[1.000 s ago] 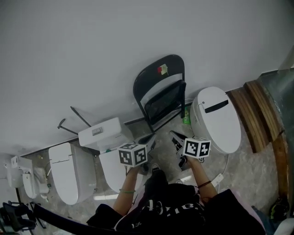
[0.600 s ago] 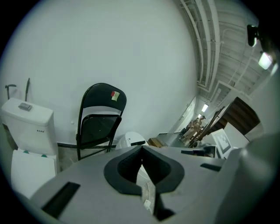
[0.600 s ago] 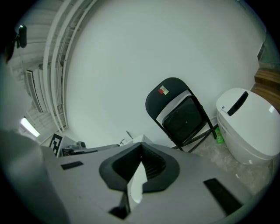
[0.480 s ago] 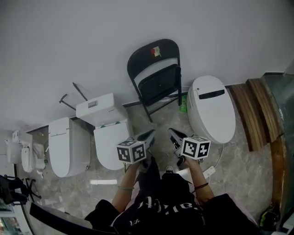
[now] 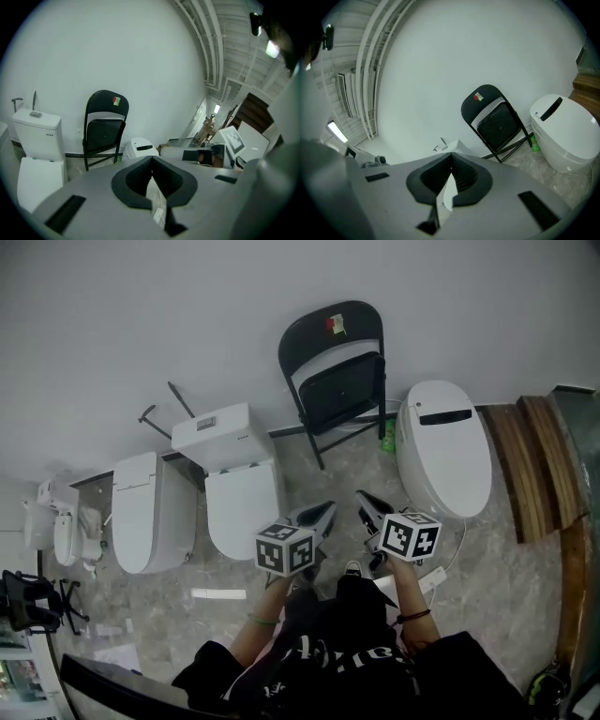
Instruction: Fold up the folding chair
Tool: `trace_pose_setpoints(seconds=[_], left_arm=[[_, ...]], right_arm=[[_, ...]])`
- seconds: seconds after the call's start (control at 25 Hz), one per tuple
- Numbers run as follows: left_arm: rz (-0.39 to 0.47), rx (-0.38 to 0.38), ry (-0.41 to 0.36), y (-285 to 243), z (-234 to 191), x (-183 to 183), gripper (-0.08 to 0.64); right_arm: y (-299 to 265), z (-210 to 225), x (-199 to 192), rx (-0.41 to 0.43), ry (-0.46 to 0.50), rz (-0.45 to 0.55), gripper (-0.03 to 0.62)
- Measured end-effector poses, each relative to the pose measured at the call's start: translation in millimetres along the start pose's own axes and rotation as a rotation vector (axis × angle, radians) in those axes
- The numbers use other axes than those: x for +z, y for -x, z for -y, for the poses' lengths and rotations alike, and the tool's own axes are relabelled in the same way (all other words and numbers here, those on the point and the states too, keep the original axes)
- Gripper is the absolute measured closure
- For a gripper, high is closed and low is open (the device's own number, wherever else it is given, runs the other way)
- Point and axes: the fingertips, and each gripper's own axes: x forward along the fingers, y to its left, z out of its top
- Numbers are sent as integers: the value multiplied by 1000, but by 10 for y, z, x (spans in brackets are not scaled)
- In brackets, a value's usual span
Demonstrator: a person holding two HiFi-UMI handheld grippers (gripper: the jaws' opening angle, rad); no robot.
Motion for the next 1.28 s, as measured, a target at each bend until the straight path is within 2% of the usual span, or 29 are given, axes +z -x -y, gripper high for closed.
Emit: trace_pose_setpoints(seconds=[0.32, 0.52, 0.76, 0.96, 1.28], left_arm=[[-4, -44, -10, 613, -179, -235, 557], [-12, -87, -26, 1246, -380, -454, 557], [-65, -156, -46, 1807, -552, -844, 557], [-97, -222, -70, 2002, -465, -1055, 557], [-108, -309, -115, 2016, -65, -1195, 556]], right_arm=[[-31, -442, -420, -46, 1, 25, 578], [-79, -947, -891, -89, -15, 71, 578], [-33, -1442, -1541, -147, -59, 118, 578], [144, -1644, -1882, -205, -59, 143, 578], [542, -1676, -1968, -278, -27, 191, 578]])
